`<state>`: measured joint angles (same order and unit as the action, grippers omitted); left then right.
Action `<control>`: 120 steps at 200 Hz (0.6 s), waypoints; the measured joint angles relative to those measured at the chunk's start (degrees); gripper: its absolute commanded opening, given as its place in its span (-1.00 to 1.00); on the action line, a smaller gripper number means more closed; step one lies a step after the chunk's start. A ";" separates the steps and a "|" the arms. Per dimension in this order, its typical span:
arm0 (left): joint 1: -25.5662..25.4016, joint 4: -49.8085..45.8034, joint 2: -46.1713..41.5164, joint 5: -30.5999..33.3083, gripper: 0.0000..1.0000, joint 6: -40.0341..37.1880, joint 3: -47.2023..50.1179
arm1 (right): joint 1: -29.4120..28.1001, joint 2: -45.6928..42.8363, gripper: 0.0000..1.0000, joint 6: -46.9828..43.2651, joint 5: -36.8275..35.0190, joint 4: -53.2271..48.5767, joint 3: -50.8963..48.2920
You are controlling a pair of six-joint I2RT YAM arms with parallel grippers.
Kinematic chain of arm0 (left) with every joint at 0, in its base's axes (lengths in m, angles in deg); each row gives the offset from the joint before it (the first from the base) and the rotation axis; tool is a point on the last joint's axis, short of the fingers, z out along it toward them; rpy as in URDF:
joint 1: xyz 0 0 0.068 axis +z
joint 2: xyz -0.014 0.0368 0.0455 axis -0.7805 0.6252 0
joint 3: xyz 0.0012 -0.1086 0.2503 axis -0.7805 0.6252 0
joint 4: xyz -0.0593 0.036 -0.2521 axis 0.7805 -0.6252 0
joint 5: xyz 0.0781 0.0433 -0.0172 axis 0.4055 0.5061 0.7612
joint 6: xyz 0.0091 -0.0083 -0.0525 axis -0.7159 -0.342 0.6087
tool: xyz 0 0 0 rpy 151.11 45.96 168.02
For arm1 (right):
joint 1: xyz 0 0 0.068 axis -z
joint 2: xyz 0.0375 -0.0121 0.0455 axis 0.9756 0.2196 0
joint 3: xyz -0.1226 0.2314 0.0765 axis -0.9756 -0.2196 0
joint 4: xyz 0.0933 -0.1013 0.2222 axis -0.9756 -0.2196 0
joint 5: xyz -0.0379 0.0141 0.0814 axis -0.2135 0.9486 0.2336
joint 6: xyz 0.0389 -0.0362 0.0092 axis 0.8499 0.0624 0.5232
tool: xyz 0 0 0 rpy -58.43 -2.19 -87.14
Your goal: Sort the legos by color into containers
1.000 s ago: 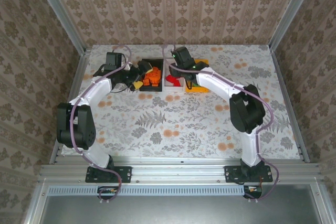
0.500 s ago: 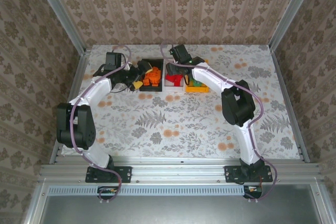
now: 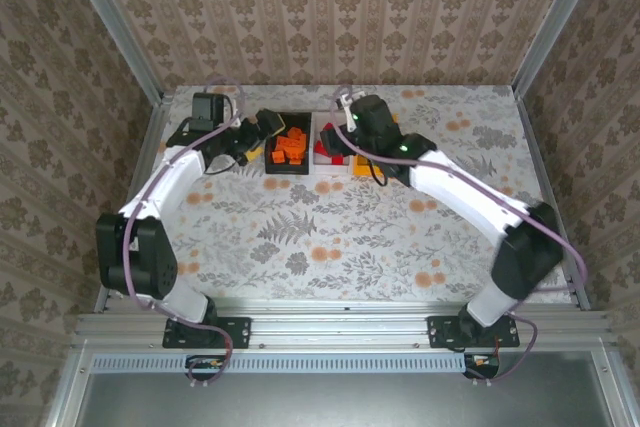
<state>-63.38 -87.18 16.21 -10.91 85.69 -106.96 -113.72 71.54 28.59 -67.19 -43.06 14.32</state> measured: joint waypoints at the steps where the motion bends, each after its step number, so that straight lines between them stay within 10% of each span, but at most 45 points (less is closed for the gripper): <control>1: -0.02 -0.04 -0.17 0.13 1.00 -0.11 -0.04 | -0.09 -0.39 0.63 -0.02 0.00 0.11 -0.20; 15: -0.48 -0.85 -3.32 2.73 1.00 -2.08 -0.52 | -2.03 -8.57 0.99 -0.48 -0.66 2.89 -5.05; 62: -4.57 -0.48 -14.01 8.94 1.00 -7.76 -0.52 | -6.03 -29.92 1.00 -3.96 -8.50 10.58 -22.03; 120: -19.30 20.72 -33.42 40.83 1.00 -23.37 19.71 | -4.96 -37.00 1.00 -7.85 -21.55 20.81 -38.12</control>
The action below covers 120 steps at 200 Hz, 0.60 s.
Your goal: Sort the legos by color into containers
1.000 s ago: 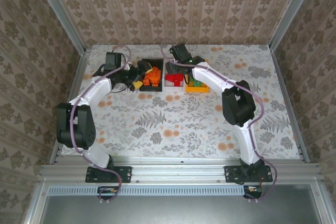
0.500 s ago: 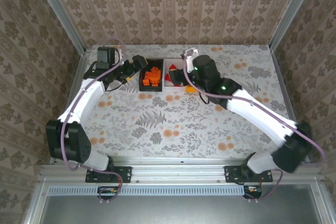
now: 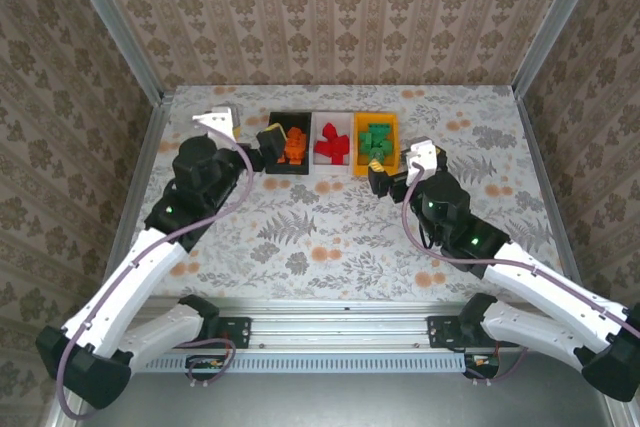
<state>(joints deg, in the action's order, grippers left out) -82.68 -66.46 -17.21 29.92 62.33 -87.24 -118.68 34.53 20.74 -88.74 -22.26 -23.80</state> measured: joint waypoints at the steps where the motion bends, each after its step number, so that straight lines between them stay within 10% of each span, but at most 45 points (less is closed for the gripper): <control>1: 0.00 0.15 -0.04 0.39 1.00 -0.09 0.15 | 0.04 0.00 1.00 -0.02 -0.13 0.15 -0.11; 67: 12.17 29.64 3.45 6.93 1.00 -22.32 32.44 | 24.17 7.74 1.00 -8.20 5.90 25.24 -21.57; 120: 20.06 48.39 19.85 3.63 1.00 -26.08 36.65 | 35.28 27.17 1.00 -6.43 17.64 39.91 -24.11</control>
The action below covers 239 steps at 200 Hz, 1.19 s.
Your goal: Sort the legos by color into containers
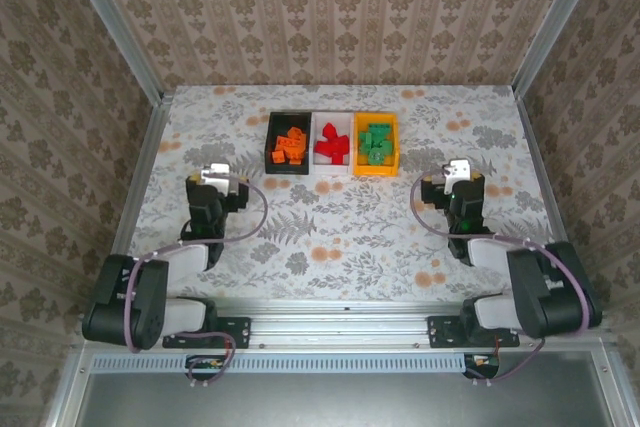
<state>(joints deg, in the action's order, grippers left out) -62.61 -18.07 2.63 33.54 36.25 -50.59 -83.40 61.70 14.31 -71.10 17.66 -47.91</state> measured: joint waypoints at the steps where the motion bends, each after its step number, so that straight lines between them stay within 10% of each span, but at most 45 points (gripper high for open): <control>1: 0.13 0.24 0.11 -0.09 1.00 0.00 0.00 | 0.02 0.22 1.00 0.02 0.15 0.24 0.00; 163: 8.79 18.67 22.05 -12.22 1.00 4.85 -5.27 | 2.29 9.11 1.00 2.89 6.40 8.96 2.05; 239: 6.32 -2.21 -6.88 -13.81 1.00 1.90 -9.42 | 2.29 9.11 1.00 2.89 6.40 8.87 2.29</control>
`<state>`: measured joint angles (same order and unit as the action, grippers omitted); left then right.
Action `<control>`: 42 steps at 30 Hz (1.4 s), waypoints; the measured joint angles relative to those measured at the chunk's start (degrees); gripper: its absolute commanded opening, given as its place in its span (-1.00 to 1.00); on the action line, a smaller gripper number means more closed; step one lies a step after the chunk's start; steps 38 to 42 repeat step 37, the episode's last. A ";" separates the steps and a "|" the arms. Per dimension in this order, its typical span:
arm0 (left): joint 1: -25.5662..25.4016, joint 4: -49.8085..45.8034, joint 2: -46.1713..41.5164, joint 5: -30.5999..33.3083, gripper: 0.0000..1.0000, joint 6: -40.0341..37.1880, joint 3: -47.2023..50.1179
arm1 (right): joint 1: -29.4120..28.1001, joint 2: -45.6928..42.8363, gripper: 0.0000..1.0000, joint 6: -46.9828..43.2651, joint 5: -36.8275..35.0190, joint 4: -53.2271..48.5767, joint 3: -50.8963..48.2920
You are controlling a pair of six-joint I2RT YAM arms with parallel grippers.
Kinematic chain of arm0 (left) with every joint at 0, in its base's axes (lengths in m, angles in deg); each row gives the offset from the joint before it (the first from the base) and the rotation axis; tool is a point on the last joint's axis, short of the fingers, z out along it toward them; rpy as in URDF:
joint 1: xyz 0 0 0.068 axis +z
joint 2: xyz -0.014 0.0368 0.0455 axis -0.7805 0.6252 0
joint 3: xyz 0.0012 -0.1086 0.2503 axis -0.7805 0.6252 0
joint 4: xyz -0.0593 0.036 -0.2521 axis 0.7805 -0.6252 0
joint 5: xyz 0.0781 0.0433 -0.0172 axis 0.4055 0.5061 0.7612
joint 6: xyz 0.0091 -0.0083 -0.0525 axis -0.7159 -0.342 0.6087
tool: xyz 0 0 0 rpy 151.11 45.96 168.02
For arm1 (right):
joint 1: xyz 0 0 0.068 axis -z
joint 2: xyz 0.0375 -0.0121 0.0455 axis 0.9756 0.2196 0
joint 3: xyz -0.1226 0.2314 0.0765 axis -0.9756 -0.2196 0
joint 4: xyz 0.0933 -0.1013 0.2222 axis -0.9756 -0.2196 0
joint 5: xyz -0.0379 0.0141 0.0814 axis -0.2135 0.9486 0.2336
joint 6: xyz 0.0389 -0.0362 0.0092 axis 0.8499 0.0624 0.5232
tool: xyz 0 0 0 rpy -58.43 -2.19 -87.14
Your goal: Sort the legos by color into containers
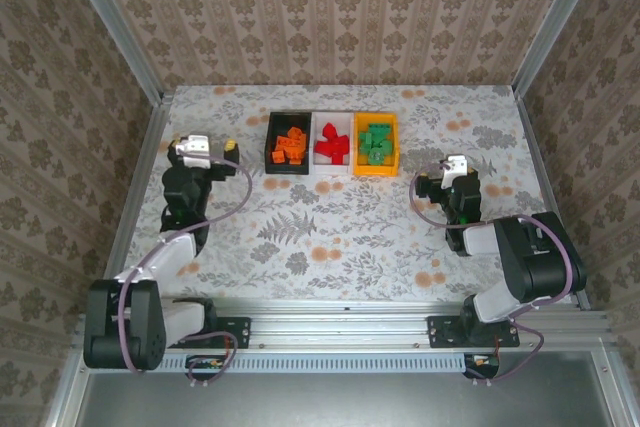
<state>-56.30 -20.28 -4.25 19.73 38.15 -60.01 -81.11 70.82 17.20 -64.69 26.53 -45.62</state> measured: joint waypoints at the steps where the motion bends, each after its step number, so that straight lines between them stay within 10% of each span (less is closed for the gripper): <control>1: 0.96 0.24 1.51 -0.02 1.00 -0.20 0.39 | 0.00 0.00 1.00 0.00 -0.02 -0.02 0.02; 8: 4.55 4.09 21.84 -0.63 1.00 -0.11 7.23 | 0.00 0.00 1.00 0.02 -0.04 -0.13 0.20; 42: 4.35 3.50 21.24 0.52 1.00 0.87 2.84 | 2.27 0.00 1.00 3.06 -0.42 -4.46 2.97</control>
